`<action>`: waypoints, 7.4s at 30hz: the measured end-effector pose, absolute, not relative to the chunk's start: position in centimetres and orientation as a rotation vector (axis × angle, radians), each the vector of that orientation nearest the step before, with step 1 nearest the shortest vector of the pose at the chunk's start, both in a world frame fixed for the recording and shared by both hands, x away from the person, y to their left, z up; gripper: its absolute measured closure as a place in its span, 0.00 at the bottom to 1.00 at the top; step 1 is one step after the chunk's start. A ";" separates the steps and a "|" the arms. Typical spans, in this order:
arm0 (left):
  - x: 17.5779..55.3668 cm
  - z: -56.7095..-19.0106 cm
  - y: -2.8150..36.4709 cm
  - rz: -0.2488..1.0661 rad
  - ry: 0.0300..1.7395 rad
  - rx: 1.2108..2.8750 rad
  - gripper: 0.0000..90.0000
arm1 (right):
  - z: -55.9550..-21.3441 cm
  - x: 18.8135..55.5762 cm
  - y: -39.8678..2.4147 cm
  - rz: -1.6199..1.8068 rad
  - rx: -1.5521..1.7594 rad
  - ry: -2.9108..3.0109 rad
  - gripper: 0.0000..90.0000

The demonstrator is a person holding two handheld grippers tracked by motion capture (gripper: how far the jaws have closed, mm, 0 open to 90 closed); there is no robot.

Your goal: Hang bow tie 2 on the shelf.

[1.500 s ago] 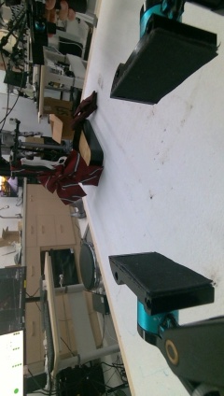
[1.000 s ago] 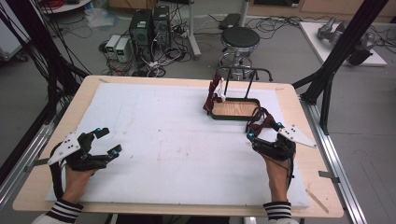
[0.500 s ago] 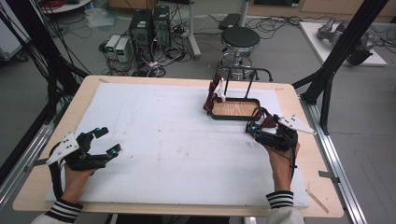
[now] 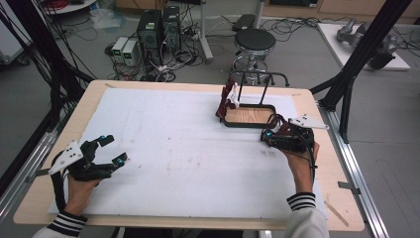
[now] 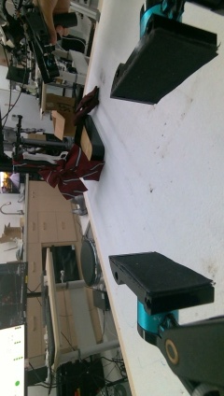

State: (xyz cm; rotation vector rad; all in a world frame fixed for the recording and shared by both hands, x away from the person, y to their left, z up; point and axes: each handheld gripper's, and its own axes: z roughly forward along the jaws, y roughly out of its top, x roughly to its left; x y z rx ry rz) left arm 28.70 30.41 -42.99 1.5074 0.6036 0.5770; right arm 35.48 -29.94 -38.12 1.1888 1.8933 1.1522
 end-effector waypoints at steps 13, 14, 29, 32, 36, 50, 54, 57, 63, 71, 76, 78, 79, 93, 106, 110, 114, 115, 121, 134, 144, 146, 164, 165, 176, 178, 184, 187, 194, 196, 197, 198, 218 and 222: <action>28.8 -43.1 30.4 0.578 0.609 1.513 0.19 | -39.2 37.0 -29.5 1.037 1.256 1.953 0.12; 28.8 -43.1 30.4 0.577 0.609 1.513 0.19 | -39.3 37.1 -29.5 1.038 1.281 1.946 0.12; 28.8 -43.1 30.5 0.578 0.609 1.505 0.19 | -40.4 38.1 -29.7 0.976 1.422 1.899 0.12; 28.8 -43.1 30.5 0.575 0.611 1.506 0.19 | -40.7 38.3 -29.7 0.948 1.470 1.875 0.12; 28.8 -43.1 30.4 0.575 0.610 1.507 0.19 | -40.9 38.5 -29.9 0.929 1.531 1.828 0.16; 28.9 -43.2 30.4 0.569 0.612 1.513 0.19 | -41.8 39.4 -30.6 0.943 1.737 1.683 0.29; 28.9 -43.3 30.4 0.571 0.611 1.513 0.19 | -42.1 39.7 -30.5 0.946 1.779 1.674 0.32; 28.9 -43.3 30.4 0.572 0.611 1.514 0.19 | -42.3 40.0 -30.3 0.939 1.793 1.670 0.34; 28.9 -43.3 30.5 0.573 0.611 1.515 0.19 | -42.8 40.4 -30.4 0.940 1.843 1.655 0.42; 29.0 -43.4 30.5 0.574 0.612 1.515 0.20 | -43.2 40.6 -30.7 0.973 1.923 1.635 0.50; 29.0 -43.4 30.4 0.571 0.611 1.520 0.20 | -43.3 40.6 -30.8 1.016 1.962 1.600 0.48; 29.0 -43.4 30.4 0.570 0.611 1.518 0.20 | -43.3 40.7 -30.7 1.009 1.972 1.595 0.47; 29.0 -43.4 30.4 0.572 0.611 1.517 0.20 | -43.3 40.7 -30.7 1.001 1.972 1.595 0.46; 29.0 -43.3 30.5 0.571 0.612 1.506 0.20 | -43.5 41.5 -30.1 0.991 2.078 1.556 0.40; 28.9 -43.3 30.5 0.568 0.612 1.501 0.20 | -43.7 41.6 -29.7 0.906 2.063 1.584 0.55; 28.9 -43.3 30.5 0.571 0.611 1.500 0.20 | -43.7 41.6 -29.7 0.889 2.055 1.601 0.69; 29.0 -43.3 30.5 0.573 0.610 1.501 0.20 | -43.7 41.5 -29.8 0.870 2.052 1.614 0.82; 29.0 -43.3 30.5 0.572 0.610 1.502 0.20 | -43.7 41.4 -29.9 0.874 2.065 1.614 0.85; 28.9 -43.3 30.5 0.571 0.611 1.502 0.20 | -43.5 41.3 -30.0 0.865 2.054 1.631 0.87; 28.9 -43.4 30.4 0.570 0.610 1.512 0.20 | -41.8 40.2 -30.2 0.914 1.945 1.619 0.87; 28.8 -43.5 30.3 0.576 0.607 1.517 0.20 | -39.9 38.6 -29.9 0.970 1.801 1.626 0.88; 28.8 -43.5 30.3 0.574 0.609 1.516 0.20 | -39.5 38.3 -29.7 0.996 1.766 1.629 0.88; 28.8 -43.6 30.1 0.578 0.604 1.522 0.20 | -36.7 35.9 -27.6 1.162 1.455 1.645 0.88; 28.7 -43.6 30.1 0.577 0.606 1.522 0.20 | -36.6 35.8 -27.5 1.182 1.440 1.645 0.88; 28.8 -43.7 30.1 0.577 0.606 1.526 0.20 | -35.5 35.5 -26.4 1.274 1.336 1.654 0.88; 28.8 -43.7 30.0 0.576 0.605 1.526 0.20 | -35.2 35.4 -26.1 1.281 1.319 1.656 0.87; 28.8 -43.7 30.0 0.574 0.603 1.525 0.20 | -34.0 35.8 -25.1 1.314 1.285 1.639 0.88; 28.8 -43.7 30.1 0.575 0.605 1.525 0.20 | -33.4 36.2 -24.7 1.313 1.285 1.627 0.87; 28.8 -43.7 30.2 0.576 0.606 1.515 0.20 | -32.1 37.1 -24.3 1.277 1.294 1.590 0.87; 28.8 -43.7 30.3 0.577 0.608 1.514 0.20 | -31.8 37.4 -24.3 1.257 1.296 1.573 0.87; 28.8 -43.7 30.3 0.577 0.607 1.513 0.20 | -31.7 37.5 -24.3 1.255 1.304 1.564 0.87; 28.8 -43.7 30.3 0.578 0.609 1.509 0.20 | -31.5 37.6 -24.4 1.258 1.310 1.557 0.87; 28.9 -43.7 30.7 0.584 0.618 1.504 0.20 | -29.9 40.0 -23.0 1.200 1.291 1.520 0.87; 28.8 -43.7 30.8 0.584 0.617 1.505 0.20 | -29.9 40.6 -22.6 1.194 1.280 1.525 0.87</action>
